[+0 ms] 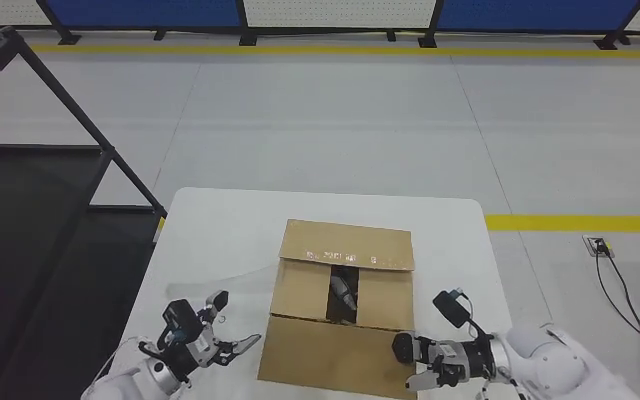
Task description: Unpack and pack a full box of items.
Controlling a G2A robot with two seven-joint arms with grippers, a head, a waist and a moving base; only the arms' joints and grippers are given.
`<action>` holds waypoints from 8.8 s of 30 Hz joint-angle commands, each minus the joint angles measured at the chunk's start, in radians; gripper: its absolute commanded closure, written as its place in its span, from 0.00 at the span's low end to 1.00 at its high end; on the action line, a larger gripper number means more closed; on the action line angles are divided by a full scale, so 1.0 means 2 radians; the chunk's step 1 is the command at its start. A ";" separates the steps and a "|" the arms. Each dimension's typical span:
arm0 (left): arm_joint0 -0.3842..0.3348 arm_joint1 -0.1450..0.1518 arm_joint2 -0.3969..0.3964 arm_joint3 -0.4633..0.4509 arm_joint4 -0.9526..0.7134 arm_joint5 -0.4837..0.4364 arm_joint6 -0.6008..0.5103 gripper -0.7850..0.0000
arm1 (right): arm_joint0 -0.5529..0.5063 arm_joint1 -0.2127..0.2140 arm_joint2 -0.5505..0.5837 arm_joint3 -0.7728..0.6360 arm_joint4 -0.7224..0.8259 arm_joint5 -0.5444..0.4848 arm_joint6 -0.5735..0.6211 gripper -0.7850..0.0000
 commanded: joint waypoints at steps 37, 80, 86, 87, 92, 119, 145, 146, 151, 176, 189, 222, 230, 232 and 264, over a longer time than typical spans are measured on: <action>-0.040 0.002 0.067 0.049 0.030 0.060 -0.024 0.00 | 0.093 -0.001 -0.072 0.088 0.289 0.131 -0.055 0.00; -0.040 0.002 0.067 0.049 0.030 0.060 -0.024 0.00 | 0.234 -0.115 -0.098 0.232 0.269 0.209 -0.215 0.00; -0.040 0.002 0.067 0.049 0.030 0.060 -0.024 0.00 | 0.234 -0.115 -0.098 0.232 0.269 0.209 -0.215 0.00; -0.040 0.002 0.067 0.049 0.030 0.060 -0.024 0.00 | 0.232 -0.115 -0.096 0.232 0.269 0.210 -0.227 0.00; -0.040 0.002 0.067 0.049 0.030 0.060 -0.024 0.00 | 0.245 -0.132 -0.100 0.225 0.260 0.221 -0.270 0.00; -0.040 0.002 0.067 0.049 0.030 0.060 -0.024 0.00 | 0.379 -0.271 -0.201 0.487 0.127 0.370 -0.329 0.00; -0.043 0.007 0.031 0.069 -0.184 0.032 -0.069 0.00 | 0.327 -0.264 -0.080 0.423 0.239 0.234 -0.032 0.00; -0.047 0.008 0.027 0.073 -0.194 0.045 -0.082 0.00 | 0.325 -0.262 -0.078 0.415 0.233 0.241 -0.016 0.00; -0.054 0.008 0.031 0.068 -0.161 0.126 -0.102 0.00 | 0.313 -0.251 -0.077 0.370 0.179 0.297 0.028 0.00; -0.069 0.002 0.113 0.077 -0.058 0.205 -0.067 0.00 | 0.304 -0.265 -0.106 0.333 0.074 0.407 -0.032 0.00; -0.055 0.005 0.118 0.061 -0.049 0.197 -0.056 0.00 | 0.317 -0.286 -0.127 0.354 0.049 0.407 -0.011 0.00; -0.025 0.018 0.032 0.044 -0.104 0.185 -0.017 0.00 | 0.341 -0.339 -0.112 0.394 0.100 0.319 0.000 0.00; 0.019 0.022 0.027 -0.020 -0.071 0.168 0.012 0.00 | 0.345 -0.353 -0.116 0.370 0.097 0.302 -0.020 0.00; 0.021 0.022 0.033 -0.032 -0.057 0.168 0.014 0.00 | 0.347 -0.358 -0.118 0.368 0.096 0.294 -0.030 0.00; -0.015 0.017 0.016 -0.007 -0.177 0.258 -0.035 0.00 | 0.369 -0.392 -0.090 0.440 0.141 0.184 0.115 0.00</action>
